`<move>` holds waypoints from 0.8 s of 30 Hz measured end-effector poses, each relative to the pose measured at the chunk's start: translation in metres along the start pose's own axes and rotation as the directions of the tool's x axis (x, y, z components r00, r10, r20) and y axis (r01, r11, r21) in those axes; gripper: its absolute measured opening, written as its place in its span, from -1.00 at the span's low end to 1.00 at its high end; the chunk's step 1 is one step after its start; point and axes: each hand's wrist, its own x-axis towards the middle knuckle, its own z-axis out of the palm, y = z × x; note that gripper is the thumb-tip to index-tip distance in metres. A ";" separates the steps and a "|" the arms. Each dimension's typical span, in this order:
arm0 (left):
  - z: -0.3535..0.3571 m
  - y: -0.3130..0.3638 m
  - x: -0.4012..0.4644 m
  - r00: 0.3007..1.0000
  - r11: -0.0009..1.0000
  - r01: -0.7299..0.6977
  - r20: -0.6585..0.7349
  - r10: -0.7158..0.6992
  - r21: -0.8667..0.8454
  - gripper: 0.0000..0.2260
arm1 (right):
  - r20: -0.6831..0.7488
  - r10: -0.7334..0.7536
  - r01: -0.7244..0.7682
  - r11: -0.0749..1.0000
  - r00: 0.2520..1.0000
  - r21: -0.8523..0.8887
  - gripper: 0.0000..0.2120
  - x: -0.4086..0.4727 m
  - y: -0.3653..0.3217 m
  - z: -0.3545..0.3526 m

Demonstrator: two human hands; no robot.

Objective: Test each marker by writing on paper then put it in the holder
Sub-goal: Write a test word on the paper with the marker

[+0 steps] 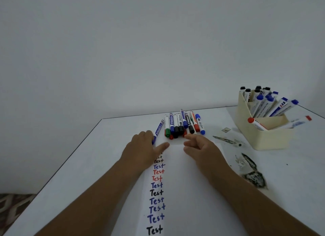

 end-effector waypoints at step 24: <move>-0.018 -0.041 -0.002 0.930 0.754 0.233 -0.086 -0.358 -0.614 -0.79 | 0.000 -0.006 0.006 0.995 1.000 0.095 -0.67 0.003 0.002 0.001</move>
